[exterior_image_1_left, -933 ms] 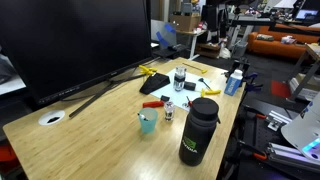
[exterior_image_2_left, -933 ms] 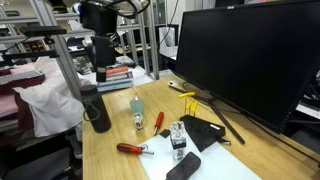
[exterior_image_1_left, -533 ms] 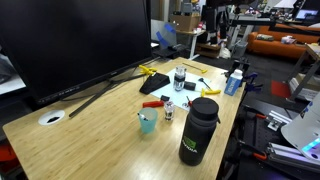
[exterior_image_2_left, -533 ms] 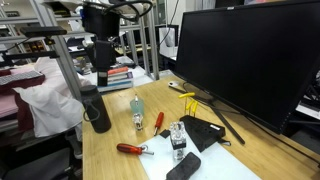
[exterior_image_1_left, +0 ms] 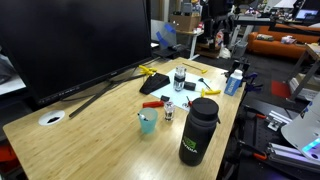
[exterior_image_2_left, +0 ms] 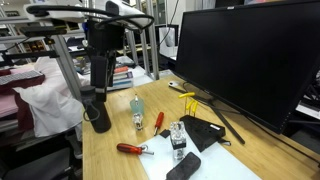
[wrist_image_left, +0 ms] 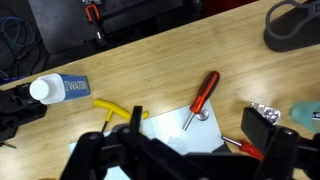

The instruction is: Get the rightmost yellow object and put it behind all the yellow objects on the black base

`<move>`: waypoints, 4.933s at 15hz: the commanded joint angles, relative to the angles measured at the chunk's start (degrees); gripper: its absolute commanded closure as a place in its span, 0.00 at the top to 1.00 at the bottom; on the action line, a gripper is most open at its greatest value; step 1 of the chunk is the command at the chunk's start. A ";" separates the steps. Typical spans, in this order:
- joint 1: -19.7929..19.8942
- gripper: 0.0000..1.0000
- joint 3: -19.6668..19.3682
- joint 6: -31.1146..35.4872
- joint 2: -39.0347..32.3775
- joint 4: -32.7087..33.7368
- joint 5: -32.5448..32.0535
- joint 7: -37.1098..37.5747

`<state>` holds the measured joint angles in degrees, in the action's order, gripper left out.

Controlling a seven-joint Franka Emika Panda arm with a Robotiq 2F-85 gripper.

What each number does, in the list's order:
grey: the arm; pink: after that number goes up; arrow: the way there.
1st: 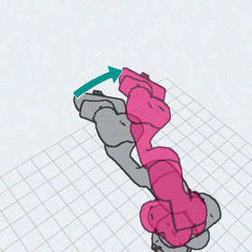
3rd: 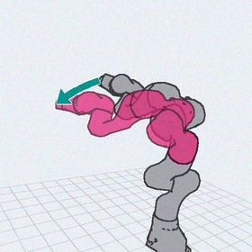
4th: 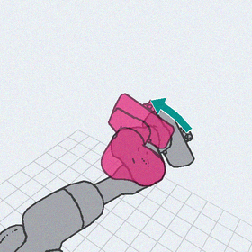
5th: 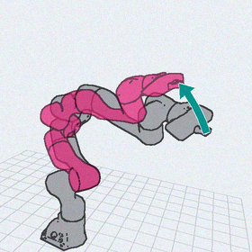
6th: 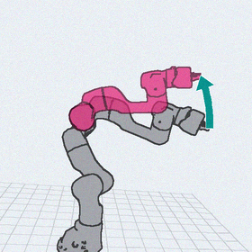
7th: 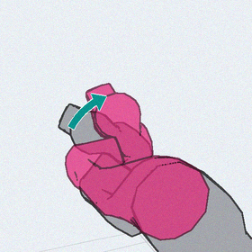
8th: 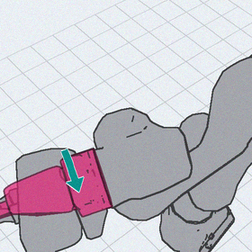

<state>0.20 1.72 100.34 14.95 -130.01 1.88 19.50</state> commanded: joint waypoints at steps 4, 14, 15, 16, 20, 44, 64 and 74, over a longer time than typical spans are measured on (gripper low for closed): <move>1.49 1.00 -0.91 4.54 -1.53 -0.73 2.96 2.83; 9.37 1.00 -10.56 35.90 -13.94 -9.27 7.03 9.00; 8.89 1.00 -10.42 32.53 -13.00 -8.71 5.85 7.02; 9.20 1.00 -10.92 34.34 -14.10 -9.00 5.85 7.46; 9.04 1.00 -10.84 35.19 -14.47 -8.94 5.85 8.87; 12.24 1.00 -14.22 33.13 -38.79 -0.43 15.61 -0.53; 12.65 1.00 -16.13 33.18 -42.25 1.36 13.96 -0.66; 12.63 0.33 -15.97 32.93 -43.07 2.75 13.03 -0.71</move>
<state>12.32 -14.41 134.06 -26.95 -128.19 15.60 19.35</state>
